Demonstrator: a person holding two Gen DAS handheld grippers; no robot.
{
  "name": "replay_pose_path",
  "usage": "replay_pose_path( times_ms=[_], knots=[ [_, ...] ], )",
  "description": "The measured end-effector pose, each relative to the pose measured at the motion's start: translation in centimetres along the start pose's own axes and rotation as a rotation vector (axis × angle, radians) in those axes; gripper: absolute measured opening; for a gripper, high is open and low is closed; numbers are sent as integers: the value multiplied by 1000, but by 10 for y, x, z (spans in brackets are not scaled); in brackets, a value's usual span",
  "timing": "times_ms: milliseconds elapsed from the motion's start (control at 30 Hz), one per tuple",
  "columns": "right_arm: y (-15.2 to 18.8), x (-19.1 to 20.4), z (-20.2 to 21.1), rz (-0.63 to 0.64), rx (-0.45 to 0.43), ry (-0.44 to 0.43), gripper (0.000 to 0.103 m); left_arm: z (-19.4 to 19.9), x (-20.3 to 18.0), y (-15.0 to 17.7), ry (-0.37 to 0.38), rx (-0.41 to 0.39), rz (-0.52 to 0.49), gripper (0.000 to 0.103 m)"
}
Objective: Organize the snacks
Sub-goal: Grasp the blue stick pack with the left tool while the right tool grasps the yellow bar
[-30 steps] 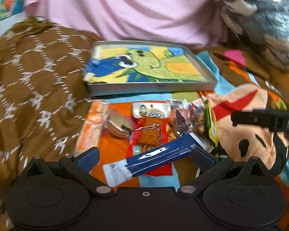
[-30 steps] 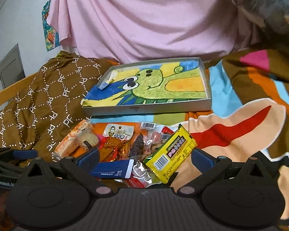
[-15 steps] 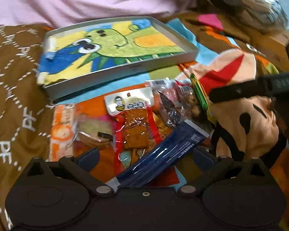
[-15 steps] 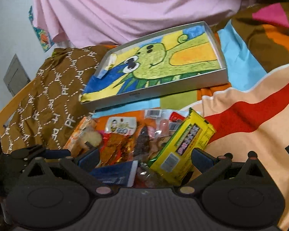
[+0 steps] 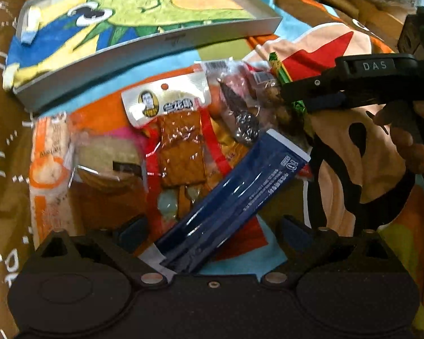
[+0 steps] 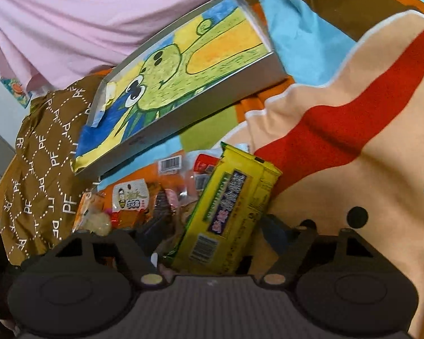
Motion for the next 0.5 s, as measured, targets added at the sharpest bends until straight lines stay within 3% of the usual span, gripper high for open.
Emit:
replay_pose_path(
  times_ms=[167, 500],
  knots=[
    [4, -3, -4, -32, 17, -6, 65, 0, 0, -3, 2, 38, 57, 89],
    [12, 13, -1, -7, 54, -39, 58, 3, -15, -1, -10, 153, 101, 85]
  ],
)
Point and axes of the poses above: each gripper's, at about its wrist camera, not at the fingertips, and z roughly against the way its jaws point, x to its left, y to its underside, the point moved 9 cm from there along -z, roughly the way its jaws point, and after that the axes turned 1 degree about z, right-handed, at the moved point
